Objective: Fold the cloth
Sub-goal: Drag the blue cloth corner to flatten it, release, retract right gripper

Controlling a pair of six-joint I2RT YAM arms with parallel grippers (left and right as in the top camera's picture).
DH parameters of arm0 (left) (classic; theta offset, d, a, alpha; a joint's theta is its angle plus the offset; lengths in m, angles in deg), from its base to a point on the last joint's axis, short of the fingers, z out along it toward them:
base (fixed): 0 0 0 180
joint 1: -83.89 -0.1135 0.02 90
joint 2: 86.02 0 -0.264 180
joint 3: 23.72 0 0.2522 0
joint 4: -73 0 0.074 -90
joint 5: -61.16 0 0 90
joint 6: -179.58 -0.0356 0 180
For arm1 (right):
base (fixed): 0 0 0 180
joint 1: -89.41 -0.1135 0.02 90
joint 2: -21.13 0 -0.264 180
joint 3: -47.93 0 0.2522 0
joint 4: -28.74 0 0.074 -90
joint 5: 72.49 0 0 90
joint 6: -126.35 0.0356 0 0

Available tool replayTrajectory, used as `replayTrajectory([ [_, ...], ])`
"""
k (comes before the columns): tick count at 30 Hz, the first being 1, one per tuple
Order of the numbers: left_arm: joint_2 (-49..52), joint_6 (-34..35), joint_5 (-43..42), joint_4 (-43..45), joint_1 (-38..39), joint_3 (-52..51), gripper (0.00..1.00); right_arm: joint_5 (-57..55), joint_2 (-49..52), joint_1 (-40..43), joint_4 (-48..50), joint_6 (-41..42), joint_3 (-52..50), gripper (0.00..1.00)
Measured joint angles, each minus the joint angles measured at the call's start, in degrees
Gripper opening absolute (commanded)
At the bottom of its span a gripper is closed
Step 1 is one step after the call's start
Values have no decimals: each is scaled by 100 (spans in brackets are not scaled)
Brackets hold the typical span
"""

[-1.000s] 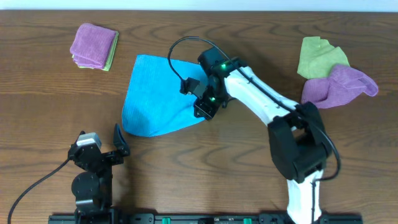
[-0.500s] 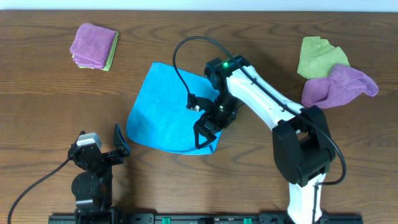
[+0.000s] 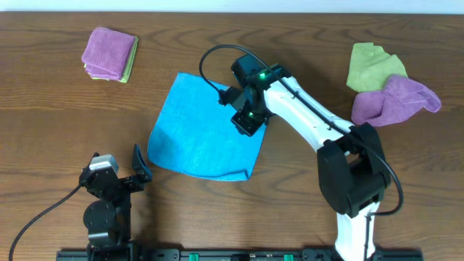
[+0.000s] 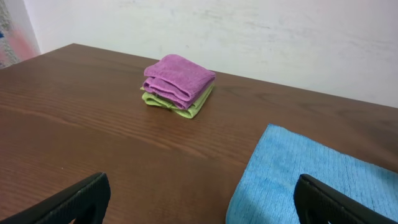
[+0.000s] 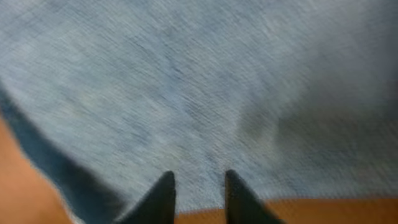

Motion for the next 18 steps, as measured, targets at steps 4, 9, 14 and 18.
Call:
replayTrajectory([
  [4,0,0,0,0,0,0,95,-284,0,245,-81,511,0,31],
  [9,0,0,0,0,0,0,95,205,0,715,-197,758,0,1],
  [14,0,0,0,0,0,0,95,1143,-2,896,-616,671,0,2],
  [18,0,0,0,0,0,0,96,1362,-162,807,-791,511,0,2],
])
